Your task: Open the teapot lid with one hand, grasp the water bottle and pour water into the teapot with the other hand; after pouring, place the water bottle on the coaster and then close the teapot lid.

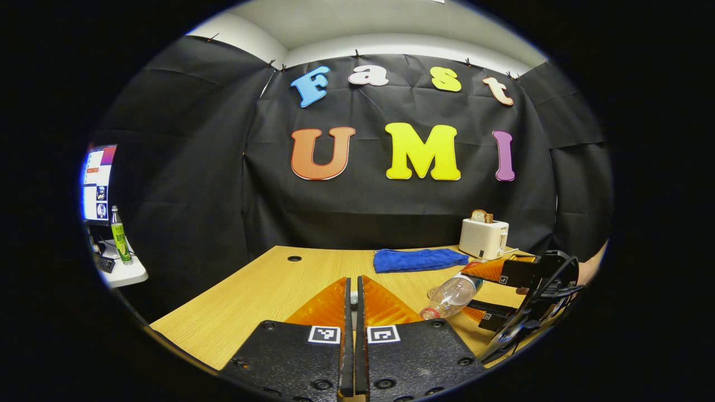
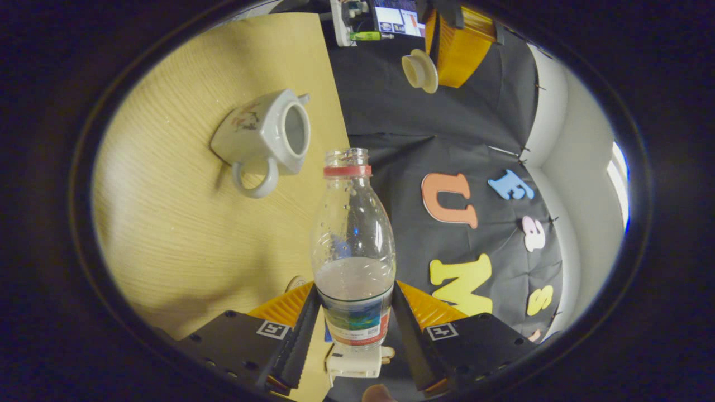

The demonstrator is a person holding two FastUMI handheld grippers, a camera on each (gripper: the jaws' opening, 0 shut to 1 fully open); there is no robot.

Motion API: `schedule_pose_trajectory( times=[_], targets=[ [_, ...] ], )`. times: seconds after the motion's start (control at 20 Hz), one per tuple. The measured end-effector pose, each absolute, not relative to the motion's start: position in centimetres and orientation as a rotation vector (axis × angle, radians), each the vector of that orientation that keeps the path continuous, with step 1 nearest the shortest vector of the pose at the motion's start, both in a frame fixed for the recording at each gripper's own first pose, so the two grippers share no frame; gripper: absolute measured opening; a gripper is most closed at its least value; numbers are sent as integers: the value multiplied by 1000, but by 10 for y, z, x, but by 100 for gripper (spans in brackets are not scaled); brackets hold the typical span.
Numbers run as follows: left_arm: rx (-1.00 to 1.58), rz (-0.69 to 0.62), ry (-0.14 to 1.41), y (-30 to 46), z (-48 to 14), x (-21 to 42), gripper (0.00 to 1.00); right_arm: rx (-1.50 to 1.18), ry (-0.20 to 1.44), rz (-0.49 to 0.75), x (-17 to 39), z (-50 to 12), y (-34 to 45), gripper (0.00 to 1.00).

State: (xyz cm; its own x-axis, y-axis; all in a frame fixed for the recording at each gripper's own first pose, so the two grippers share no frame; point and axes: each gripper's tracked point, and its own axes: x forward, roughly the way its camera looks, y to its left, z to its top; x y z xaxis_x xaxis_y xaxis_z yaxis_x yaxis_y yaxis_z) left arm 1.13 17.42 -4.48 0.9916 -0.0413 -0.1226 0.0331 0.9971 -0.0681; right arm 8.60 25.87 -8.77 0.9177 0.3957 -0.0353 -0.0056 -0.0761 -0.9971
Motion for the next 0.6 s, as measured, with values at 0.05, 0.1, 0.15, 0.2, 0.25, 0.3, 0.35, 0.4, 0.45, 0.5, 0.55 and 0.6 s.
schedule_pose_trajectory(
  times=[0.05, 0.1, 0.15, 0.2, 0.25, 0.3, 0.35, 0.4, 0.45, 0.5, 0.55, 0.6],
  targets=[
    [-67, -36, 123, 176, -45, 10, 3, -1633, -315, 345, 86, -88, 260, 74],
    [-66, -36, 124, 176, -45, 10, 3, -1650, -330, 347, 85, -87, 263, 74],
    [-64, -37, 123, 176, -44, 11, 3, -1673, -352, 343, 84, -85, 266, 74],
    [-63, -36, 123, 177, -44, 10, 3, -1697, -376, 336, 83, -83, 269, 73],
    [-64, -33, 123, 179, -44, 10, 3, -1716, -394, 333, 85, -82, 273, 74],
    [-67, -30, 123, 181, -44, 9, 3, -1727, -399, 333, 87, -82, 276, 74],
    [-70, -29, 120, 182, -43, 8, 3, -1737, -400, 334, 89, -79, 275, 74],
    [-72, -27, 117, 183, -42, 7, 4, -1747, -402, 332, 89, -78, 275, 74],
    [-75, -26, 116, 183, -42, 8, 3, -1758, -406, 329, 89, -77, 275, 73],
    [-77, -25, 115, 184, -41, 7, 3, -1768, -412, 327, 91, -76, 276, 74],
    [-79, -25, 115, 184, -42, 7, 3, -1777, -419, 325, 90, -74, 277, 74],
    [-81, -29, 116, 184, -43, 8, 3, -1784, -426, 324, 90, -74, 277, 74]
  ],
)
